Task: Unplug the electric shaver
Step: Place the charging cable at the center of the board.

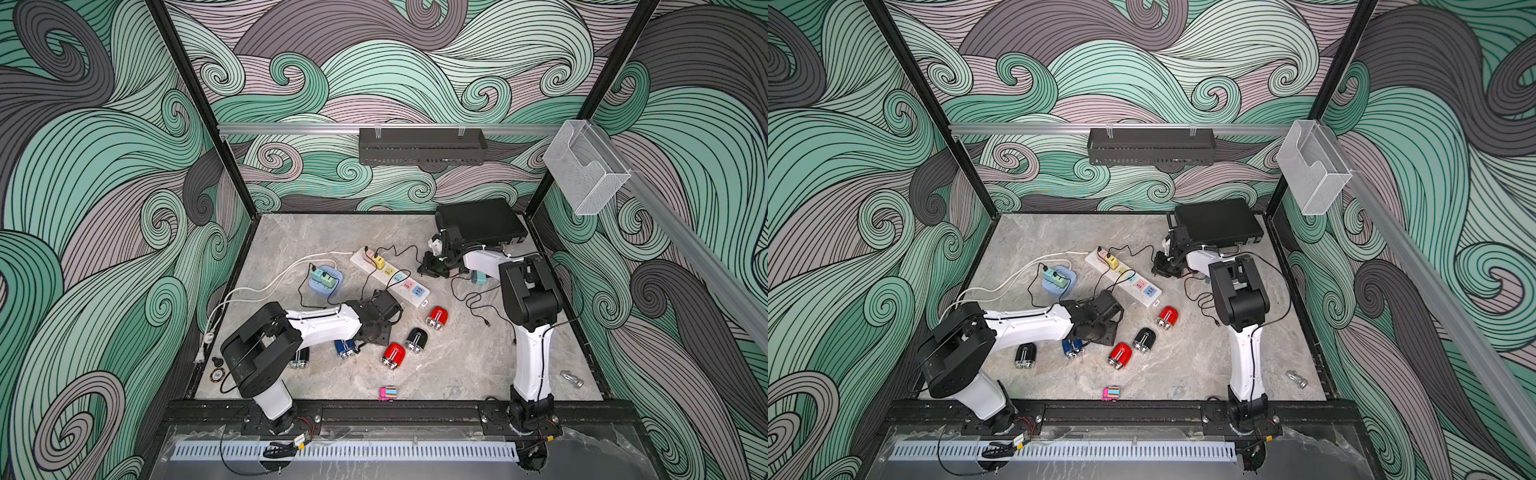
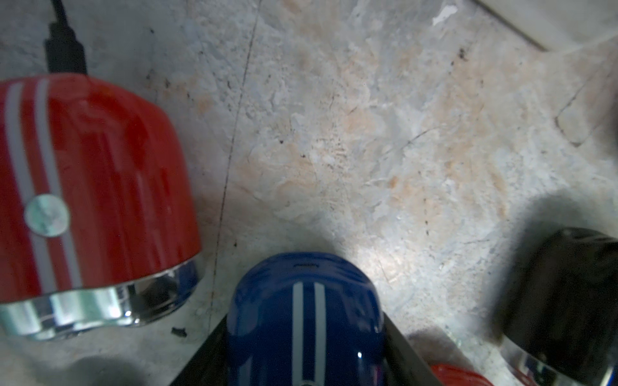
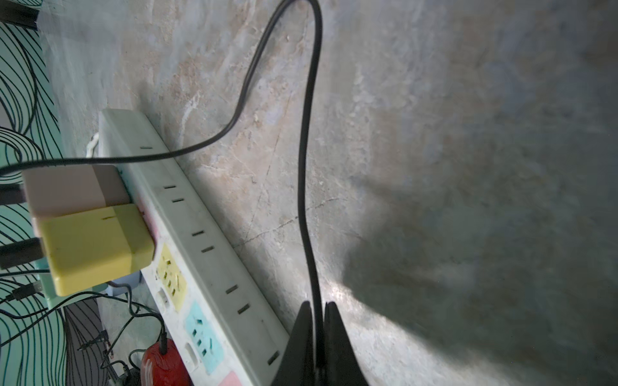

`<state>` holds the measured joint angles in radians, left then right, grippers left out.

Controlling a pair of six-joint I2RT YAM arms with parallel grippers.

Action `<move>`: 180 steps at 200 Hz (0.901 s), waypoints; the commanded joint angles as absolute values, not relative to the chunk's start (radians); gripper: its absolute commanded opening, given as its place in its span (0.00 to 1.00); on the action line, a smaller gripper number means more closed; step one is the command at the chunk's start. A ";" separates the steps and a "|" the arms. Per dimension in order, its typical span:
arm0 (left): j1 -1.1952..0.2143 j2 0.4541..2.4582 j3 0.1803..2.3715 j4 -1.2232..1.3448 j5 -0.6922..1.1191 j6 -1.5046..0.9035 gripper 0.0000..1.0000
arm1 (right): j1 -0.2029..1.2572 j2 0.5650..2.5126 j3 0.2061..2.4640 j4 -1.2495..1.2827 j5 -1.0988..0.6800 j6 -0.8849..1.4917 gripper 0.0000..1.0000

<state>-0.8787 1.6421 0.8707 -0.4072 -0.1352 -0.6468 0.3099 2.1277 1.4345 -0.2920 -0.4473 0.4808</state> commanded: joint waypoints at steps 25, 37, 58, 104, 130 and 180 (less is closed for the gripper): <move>-0.888 1.669 0.890 -0.475 -0.141 -0.664 0.66 | 0.312 2.107 1.456 -0.330 -0.425 0.465 0.18; -0.890 1.666 0.892 -0.474 -0.141 -0.664 0.66 | 0.312 2.099 1.456 -0.337 -0.421 0.460 0.18; -0.890 1.651 0.895 -0.477 -0.146 -0.664 0.67 | 0.311 2.073 1.451 -0.346 -0.407 0.450 0.20; -0.890 1.629 0.922 -0.506 -0.165 -0.661 0.69 | 0.312 2.027 1.460 -0.393 -0.375 0.423 0.31; -0.888 1.610 0.937 -0.525 -0.178 -0.660 0.70 | 0.312 2.010 1.462 -0.409 -0.366 0.412 0.32; -0.875 1.545 0.989 -0.568 -0.205 -0.639 0.70 | 0.324 1.947 1.462 -0.420 -0.340 0.387 0.35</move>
<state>-0.8837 1.5894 0.9329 -0.5159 -0.1730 -0.6540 0.3122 2.0064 1.4452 -0.3927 -0.3725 0.4198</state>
